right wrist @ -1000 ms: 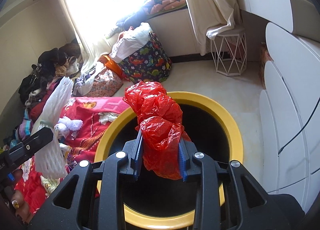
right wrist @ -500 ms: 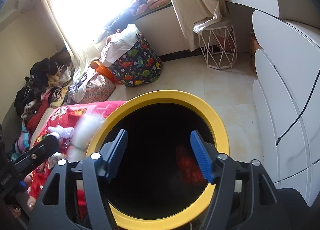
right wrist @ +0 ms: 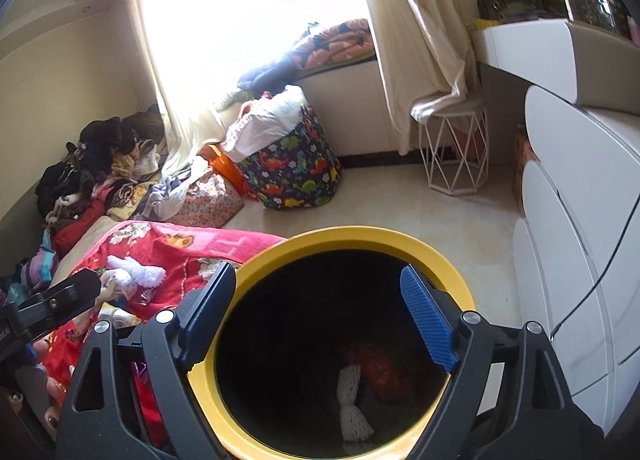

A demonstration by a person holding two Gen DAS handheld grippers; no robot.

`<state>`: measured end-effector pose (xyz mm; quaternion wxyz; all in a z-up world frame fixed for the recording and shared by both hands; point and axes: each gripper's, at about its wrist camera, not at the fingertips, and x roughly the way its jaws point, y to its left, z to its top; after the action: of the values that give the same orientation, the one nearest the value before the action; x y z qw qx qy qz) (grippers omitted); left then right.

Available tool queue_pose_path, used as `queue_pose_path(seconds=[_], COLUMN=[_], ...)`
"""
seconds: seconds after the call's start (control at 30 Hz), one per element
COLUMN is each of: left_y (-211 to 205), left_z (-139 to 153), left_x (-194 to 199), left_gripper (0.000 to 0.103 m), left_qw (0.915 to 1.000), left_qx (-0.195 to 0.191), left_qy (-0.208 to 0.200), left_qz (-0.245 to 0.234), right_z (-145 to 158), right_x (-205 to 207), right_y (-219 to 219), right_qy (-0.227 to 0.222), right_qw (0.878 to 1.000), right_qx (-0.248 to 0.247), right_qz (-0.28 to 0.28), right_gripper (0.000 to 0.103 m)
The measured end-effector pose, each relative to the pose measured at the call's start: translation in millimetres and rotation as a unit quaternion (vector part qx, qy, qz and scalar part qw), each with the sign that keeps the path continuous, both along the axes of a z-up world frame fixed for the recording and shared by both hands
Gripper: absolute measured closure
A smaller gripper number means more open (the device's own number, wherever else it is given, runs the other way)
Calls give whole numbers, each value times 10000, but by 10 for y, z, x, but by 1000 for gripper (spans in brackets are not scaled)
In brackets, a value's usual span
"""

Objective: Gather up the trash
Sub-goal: 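Open the right tool and the left tool over the bin, dropping both items, then move the right tool to the purple candy wrapper and close on it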

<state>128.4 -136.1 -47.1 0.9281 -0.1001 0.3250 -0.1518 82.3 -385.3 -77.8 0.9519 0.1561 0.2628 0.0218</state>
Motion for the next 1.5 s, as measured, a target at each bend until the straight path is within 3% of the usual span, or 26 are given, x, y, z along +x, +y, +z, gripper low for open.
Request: queue_pose_path(seconds=[0.4,0.8,1.5], left_y=[345,781,1542], left_z=[148,212,250], left_x=[-110,-175,-113], left_gripper=[11,11,11], left_qw=[9988,9960,9859], left_qx=[149,173,-7], left_qy=[-326,-446,-405], left_qz=[342,759,1626], right_z=[158,221,94], right_x=[-142,-188,-74], right_y=[428,967,1890], right_qy=[-655,-574,-123], right_qw=[9947,9858,9568], right_qx=[-278,-467,-957], right_qz=[741,1507,2741], right_gripper=[16,14,12])
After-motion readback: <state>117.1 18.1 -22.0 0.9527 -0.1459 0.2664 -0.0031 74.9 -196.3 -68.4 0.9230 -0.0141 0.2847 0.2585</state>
